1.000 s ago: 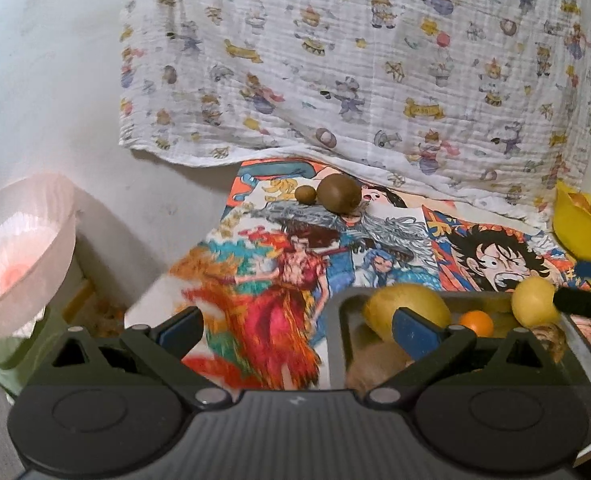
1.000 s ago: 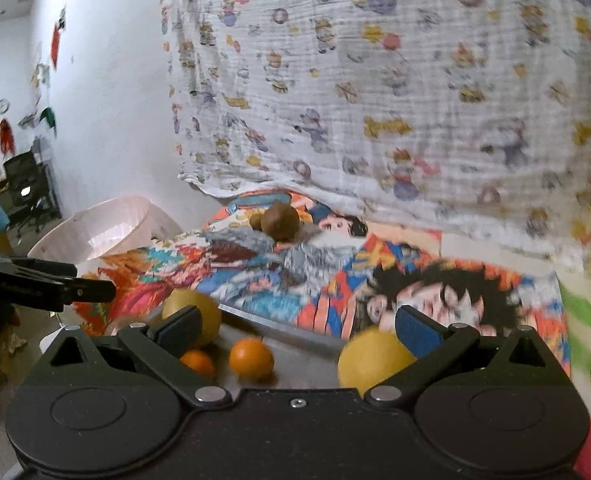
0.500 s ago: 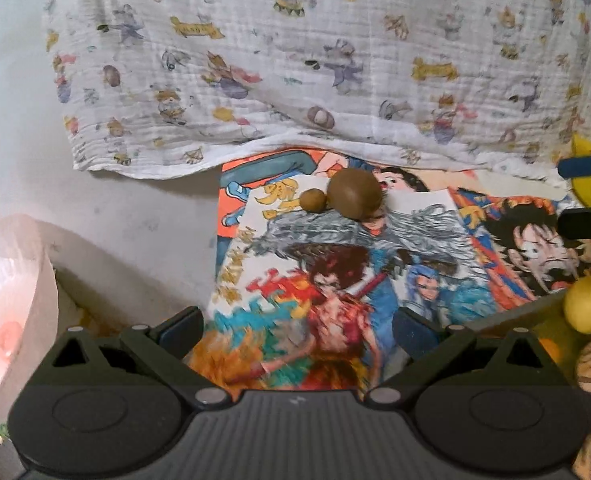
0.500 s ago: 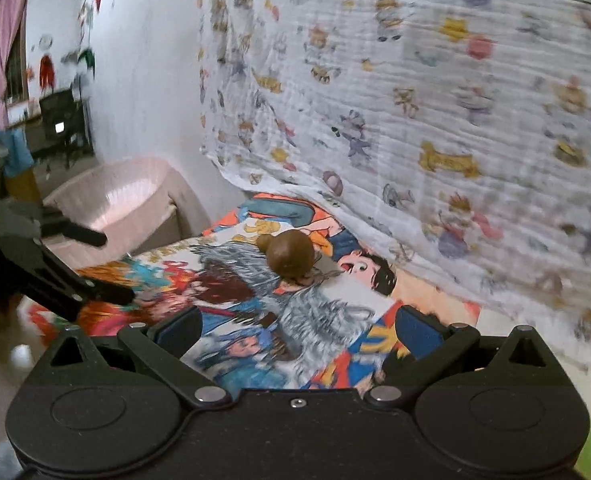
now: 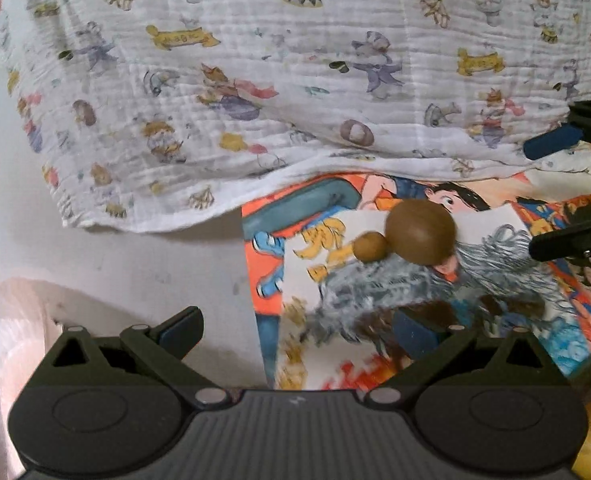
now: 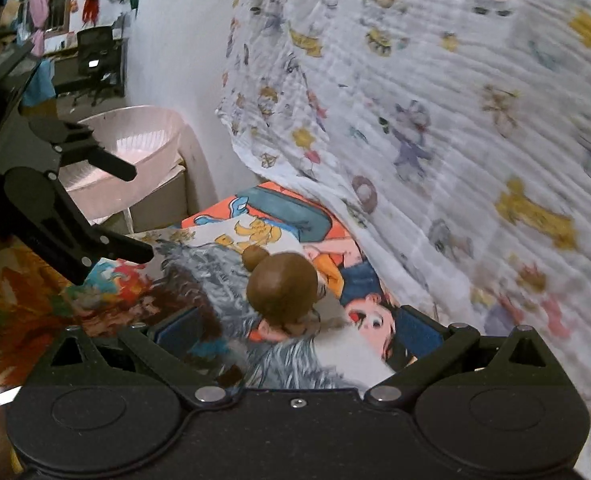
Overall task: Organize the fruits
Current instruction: 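Grasp the small kiwi with the left tool while the right tool grasps the large kiwi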
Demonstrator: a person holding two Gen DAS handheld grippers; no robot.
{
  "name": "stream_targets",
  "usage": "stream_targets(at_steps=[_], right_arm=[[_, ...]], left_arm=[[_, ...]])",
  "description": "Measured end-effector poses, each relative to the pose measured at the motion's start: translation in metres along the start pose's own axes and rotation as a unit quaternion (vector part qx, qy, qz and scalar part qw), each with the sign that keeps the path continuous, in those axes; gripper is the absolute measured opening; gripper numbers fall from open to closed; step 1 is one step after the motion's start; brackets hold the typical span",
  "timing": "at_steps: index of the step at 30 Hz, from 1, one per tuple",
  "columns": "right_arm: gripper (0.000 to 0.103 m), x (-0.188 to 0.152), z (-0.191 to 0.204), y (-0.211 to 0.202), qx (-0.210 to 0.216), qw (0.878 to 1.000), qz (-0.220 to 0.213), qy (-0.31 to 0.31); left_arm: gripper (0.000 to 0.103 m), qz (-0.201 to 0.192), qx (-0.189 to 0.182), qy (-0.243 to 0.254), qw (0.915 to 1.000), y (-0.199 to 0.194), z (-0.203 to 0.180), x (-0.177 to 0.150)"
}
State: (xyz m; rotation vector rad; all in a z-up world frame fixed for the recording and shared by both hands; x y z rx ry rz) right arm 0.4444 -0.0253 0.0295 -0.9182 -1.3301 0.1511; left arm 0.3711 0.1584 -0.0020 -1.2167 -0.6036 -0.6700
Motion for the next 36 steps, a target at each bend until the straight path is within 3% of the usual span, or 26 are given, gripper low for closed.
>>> stream_targets(at_steps=[15,25,36], right_arm=[[0.093,-0.006,-0.005,0.062,0.011,0.999,0.022,-0.035],[0.082,-0.005,0.003,0.076,0.018,0.995,0.009,-0.102],[0.062,-0.007,0.002,0.085,0.045,0.992,0.008,-0.114]], left_arm=[[0.102,-0.038,-0.052,0.052,0.9966,0.046,-0.006,0.007],[0.101,-0.062,-0.049,0.137,0.9874,0.064,-0.024,0.015],[0.09,-0.091,-0.067,0.205,0.9723,0.073,-0.035,0.02]])
Point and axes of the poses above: each gripper's, at about its wrist camera, not at the fingertips, and y roughly the way its jaws point, z to its left, x to its top, the point moved 5 cm from there along y, roughly the way its jaws point, and after that the axes turned 8 degrees about x, right-handed, at the moved point
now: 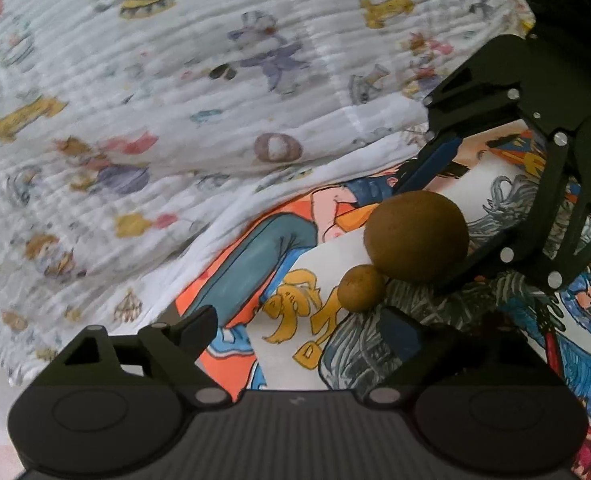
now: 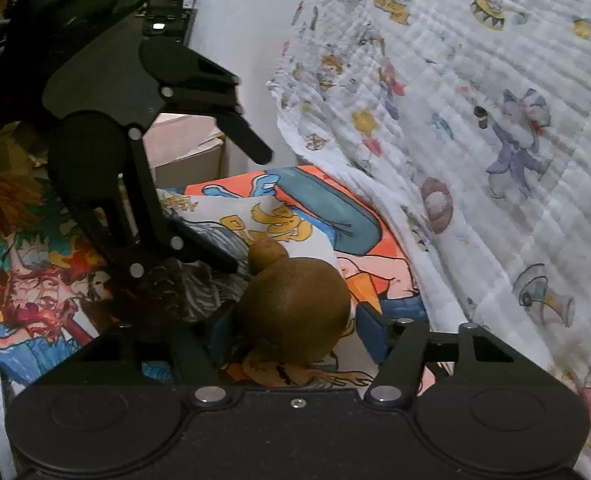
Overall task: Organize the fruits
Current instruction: 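Grasp the small kiwi with the left tool while the right tool grasps the large kiwi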
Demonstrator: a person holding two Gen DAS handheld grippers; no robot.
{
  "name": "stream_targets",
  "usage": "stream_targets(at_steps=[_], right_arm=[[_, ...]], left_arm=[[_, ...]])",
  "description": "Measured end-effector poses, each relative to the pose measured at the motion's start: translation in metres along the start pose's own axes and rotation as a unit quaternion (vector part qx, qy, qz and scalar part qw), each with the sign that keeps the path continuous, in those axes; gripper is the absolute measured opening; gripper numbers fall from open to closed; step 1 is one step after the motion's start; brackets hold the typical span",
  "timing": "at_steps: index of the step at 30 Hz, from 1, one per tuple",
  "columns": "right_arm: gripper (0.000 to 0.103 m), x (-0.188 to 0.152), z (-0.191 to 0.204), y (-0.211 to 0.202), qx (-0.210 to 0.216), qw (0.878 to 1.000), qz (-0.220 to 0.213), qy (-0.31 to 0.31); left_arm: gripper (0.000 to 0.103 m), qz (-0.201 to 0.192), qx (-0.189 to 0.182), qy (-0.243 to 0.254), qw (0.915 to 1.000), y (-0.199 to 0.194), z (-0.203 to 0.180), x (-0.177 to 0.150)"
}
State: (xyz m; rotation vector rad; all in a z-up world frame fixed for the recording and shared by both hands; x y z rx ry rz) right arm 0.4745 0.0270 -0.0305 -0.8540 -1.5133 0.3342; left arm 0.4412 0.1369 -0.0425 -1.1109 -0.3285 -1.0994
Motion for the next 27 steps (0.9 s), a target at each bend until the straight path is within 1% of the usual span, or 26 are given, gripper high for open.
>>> stream_targets(at_steps=[3,4,6,13,19,21,22,24,27], right_arm=[[0.063,-0.001,0.001,-0.001,0.006,1.0,0.0,-0.009],[0.062,-0.001,0.001,-0.002,0.008,1.0,0.0,-0.011],[0.062,-0.002,0.0,-0.003,0.012,1.0,0.0,-0.012],[0.062,-0.006,0.0,-0.009,0.021,0.999,0.001,-0.024],[0.062,-0.006,-0.001,-0.011,0.023,0.999,0.001,-0.026],[0.062,-0.006,-0.001,-0.01,0.023,0.999,0.001,-0.028],[0.062,-0.006,-0.001,-0.01,0.024,0.999,0.001,-0.029],[0.062,-0.006,-0.001,-0.01,0.024,0.999,0.001,-0.03],[0.062,-0.007,-0.001,-0.01,0.024,0.999,0.001,-0.03]], left_arm=[[0.085,-0.013,-0.013,0.031,0.9993,0.0,-0.005,0.002],[0.084,-0.016,-0.016,0.038,0.999,0.0,-0.006,0.003],[0.078,-0.017,-0.024,0.045,0.9986,0.001,-0.008,0.004],[0.068,-0.022,-0.047,0.047,0.9976,0.004,-0.01,0.007],[0.056,-0.024,-0.064,0.04,0.9968,0.007,-0.014,0.01],[0.048,-0.023,-0.073,0.035,0.9965,0.007,-0.014,0.01],[0.046,-0.023,-0.076,0.033,0.9963,0.008,-0.014,0.01],[0.036,-0.024,-0.081,0.029,0.996,0.008,-0.015,0.01],[0.029,-0.025,-0.087,0.027,0.9955,0.007,-0.016,0.009]])
Point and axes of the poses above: each gripper's, at about its wrist camera, not at the fingertips, and y roughly the way its jaws point, z to its left, x to its top, the point moved 5 cm from there along y, roughly the way its jaws point, and after that the axes turned 8 degrees about x, right-handed, at the moved point
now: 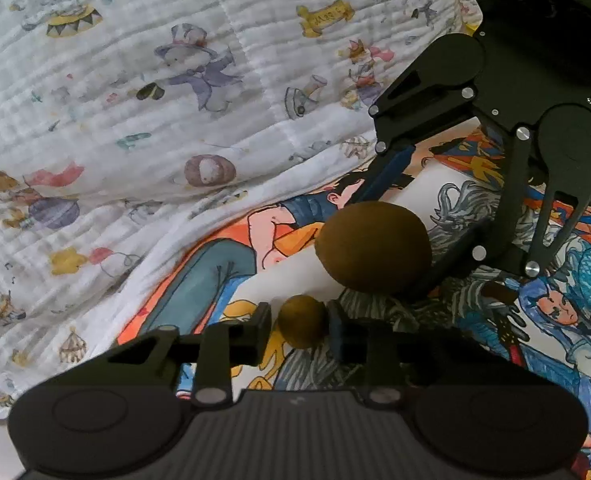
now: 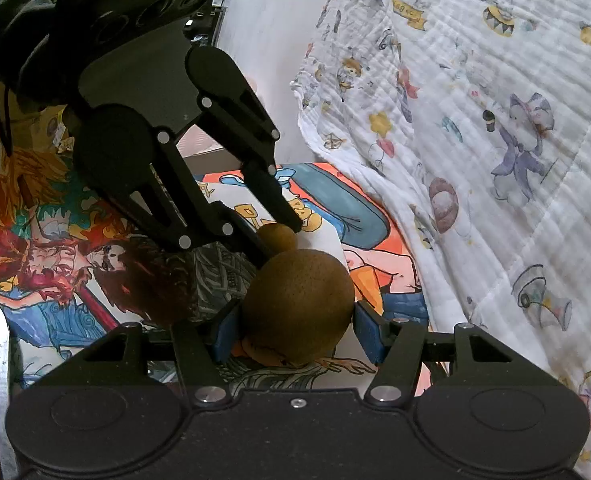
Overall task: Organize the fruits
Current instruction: 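Grasp the small kiwi with the left tool while the right tool grasps the large kiwi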
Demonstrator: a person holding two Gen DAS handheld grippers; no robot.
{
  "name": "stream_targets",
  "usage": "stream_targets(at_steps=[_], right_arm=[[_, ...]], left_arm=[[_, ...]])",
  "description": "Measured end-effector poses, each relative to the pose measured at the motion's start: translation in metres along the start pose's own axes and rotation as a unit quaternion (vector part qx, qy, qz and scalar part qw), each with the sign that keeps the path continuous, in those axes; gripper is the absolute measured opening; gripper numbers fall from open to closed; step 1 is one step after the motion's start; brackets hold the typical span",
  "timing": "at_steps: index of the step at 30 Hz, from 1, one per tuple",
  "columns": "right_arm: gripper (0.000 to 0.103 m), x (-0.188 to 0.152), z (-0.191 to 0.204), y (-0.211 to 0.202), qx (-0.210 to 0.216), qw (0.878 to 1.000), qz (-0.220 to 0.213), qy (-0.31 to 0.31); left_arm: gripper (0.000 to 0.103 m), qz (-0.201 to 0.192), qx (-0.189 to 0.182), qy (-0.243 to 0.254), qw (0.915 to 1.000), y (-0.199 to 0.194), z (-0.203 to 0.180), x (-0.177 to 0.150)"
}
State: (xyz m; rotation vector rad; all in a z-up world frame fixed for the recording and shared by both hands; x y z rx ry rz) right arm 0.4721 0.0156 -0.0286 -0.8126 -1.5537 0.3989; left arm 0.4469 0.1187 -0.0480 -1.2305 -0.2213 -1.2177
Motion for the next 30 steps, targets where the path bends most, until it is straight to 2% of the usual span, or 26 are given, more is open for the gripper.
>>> stream_targets(at_steps=[9,30], right_arm=[[0.061,0.002,-0.001,0.005,-0.003,1.0,0.005,0.003],[0.063,0.011,-0.008,0.02,0.019,0.999,-0.01,0.026]], left_arm=[[0.027,-0.004,-0.006,-0.025,0.9997,-0.004,0.004,-0.004],[0.027,0.005,0.016,-0.046,0.9988,-0.017,0.009,-0.012]])
Point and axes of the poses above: each gripper's, at about its wrist camera, not at the fingertips, and y roughly the way its jaws point, z to its left, x to its top, the point moved 5 cm from there along y, roughly the way its jaws point, and after that the axes turned 8 degrees about x, right-handed, at the moved point
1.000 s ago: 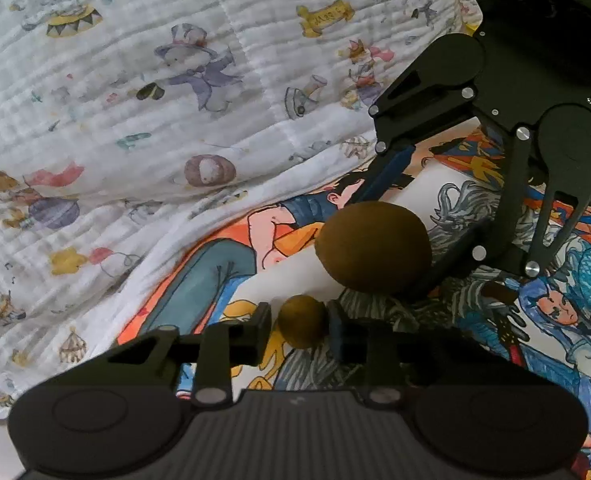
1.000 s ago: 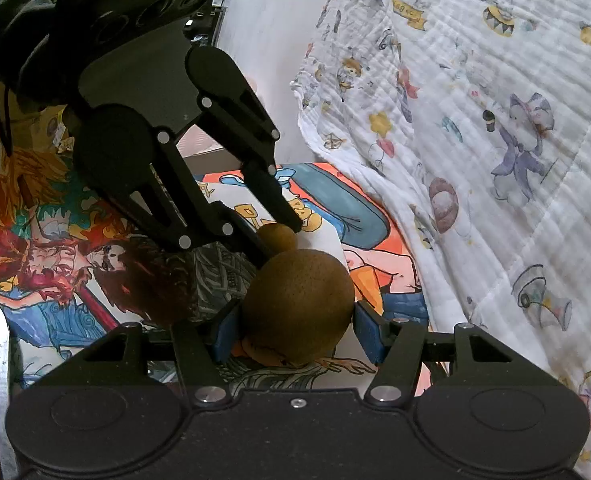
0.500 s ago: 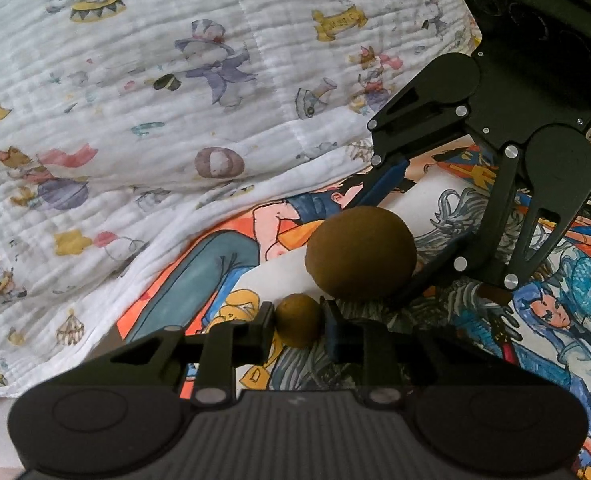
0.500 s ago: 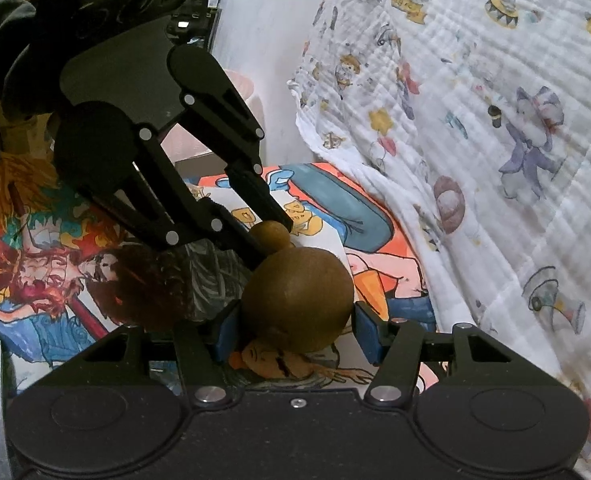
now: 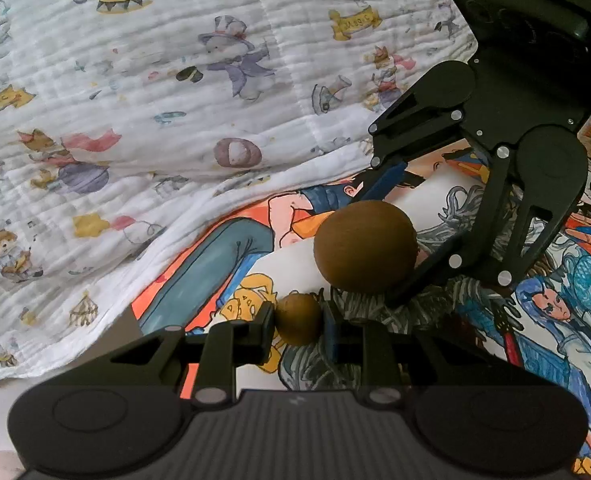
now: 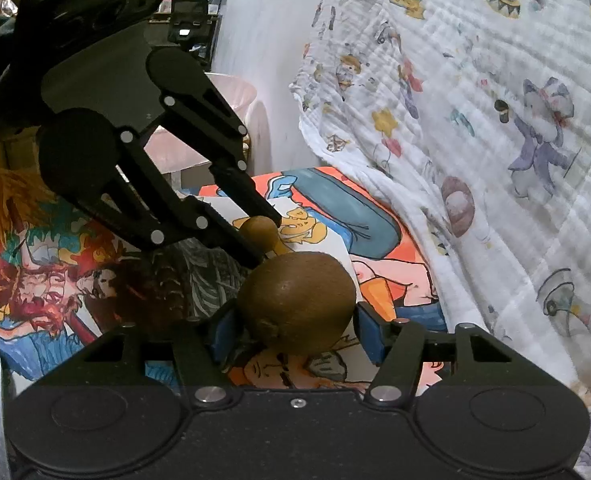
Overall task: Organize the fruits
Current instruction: 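Grasp the small kiwi with the left tool while the right tool grasps the large kiwi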
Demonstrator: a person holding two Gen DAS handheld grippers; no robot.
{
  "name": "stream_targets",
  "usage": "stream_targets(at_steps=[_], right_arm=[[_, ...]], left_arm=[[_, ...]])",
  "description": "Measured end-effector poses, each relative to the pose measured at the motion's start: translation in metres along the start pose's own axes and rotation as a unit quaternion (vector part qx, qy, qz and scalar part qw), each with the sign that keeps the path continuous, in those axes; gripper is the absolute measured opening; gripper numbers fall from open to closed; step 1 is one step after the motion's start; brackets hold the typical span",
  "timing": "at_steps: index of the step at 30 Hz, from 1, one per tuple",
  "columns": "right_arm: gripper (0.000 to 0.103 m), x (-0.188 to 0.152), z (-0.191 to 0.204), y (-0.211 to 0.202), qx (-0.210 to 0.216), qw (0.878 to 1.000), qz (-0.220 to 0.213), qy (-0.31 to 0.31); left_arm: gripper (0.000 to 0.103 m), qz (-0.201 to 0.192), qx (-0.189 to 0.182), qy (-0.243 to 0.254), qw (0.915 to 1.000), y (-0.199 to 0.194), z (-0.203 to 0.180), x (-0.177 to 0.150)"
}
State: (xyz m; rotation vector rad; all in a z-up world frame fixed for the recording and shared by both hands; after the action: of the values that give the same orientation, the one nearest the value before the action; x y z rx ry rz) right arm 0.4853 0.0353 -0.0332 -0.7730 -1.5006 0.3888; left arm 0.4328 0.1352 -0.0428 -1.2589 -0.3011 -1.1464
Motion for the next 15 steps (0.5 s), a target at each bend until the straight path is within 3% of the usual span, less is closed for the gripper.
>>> stream_targets(at_steps=[8,15], right_arm=[[0.066,-0.001,-0.001,0.0,0.01,1.0,-0.011,0.01],[0.064,-0.005,0.0,-0.005,0.005,0.999,-0.024,0.025]], left_arm=[[0.027,0.006,0.009,-0.01,0.9999,-0.008,0.001,-0.005],[0.027,0.017,0.028,-0.066,0.9972,-0.012,0.004,-0.008]])
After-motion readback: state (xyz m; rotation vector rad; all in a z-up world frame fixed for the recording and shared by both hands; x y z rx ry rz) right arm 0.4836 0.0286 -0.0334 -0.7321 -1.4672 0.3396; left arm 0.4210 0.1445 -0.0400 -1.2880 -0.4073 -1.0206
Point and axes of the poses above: each gripper's, at about its wrist camera, not at the fingertips, and y roughly the way its jaws point, z to its left, x to its top, the point moved 5 cm from there along y, roughly the way its jaws point, and after that the axes turned 8 degrees about x, right-handed, at the moved point
